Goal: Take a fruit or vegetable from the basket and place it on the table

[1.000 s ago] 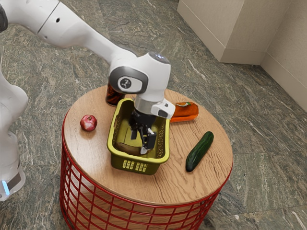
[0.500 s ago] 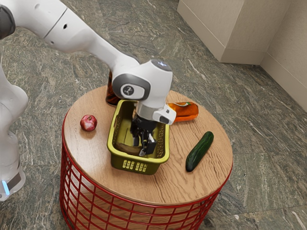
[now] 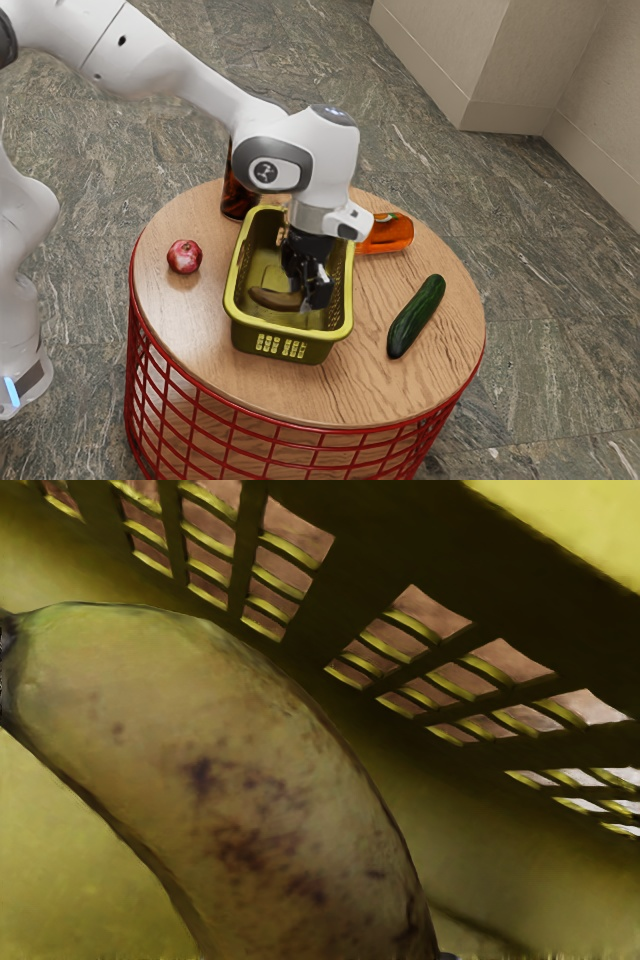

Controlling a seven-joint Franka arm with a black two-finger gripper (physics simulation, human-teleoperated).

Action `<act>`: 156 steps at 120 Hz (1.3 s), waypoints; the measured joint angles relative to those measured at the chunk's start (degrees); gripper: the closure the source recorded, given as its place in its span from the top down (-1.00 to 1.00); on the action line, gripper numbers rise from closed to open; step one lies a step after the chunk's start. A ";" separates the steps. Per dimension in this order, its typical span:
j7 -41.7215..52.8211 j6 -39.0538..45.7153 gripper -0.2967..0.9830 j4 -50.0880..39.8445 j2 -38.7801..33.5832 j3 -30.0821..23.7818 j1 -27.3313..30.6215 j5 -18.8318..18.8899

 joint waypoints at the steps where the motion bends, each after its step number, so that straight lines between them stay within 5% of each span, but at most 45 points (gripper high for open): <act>1: 0.00 -0.04 -0.24 0.10 -0.17 -0.01 0.00 0.01; 28: 0.31 -3.59 -0.25 8.72 -2.91 1.57 0.40 2.55; 51: 1.11 -8.51 -0.25 16.90 -3.10 10.44 0.30 5.86; 74: 2.45 -13.37 -0.25 29.22 4.95 18.99 -0.18 6.99; 109: 6.20 -19.53 -0.25 41.48 19.39 23.33 4.19 2.33; 139: 9.24 -21.65 -0.24 42.52 20.83 23.30 8.76 -0.93; 156: 10.63 -21.76 0.24 42.59 20.88 23.39 8.55 -1.53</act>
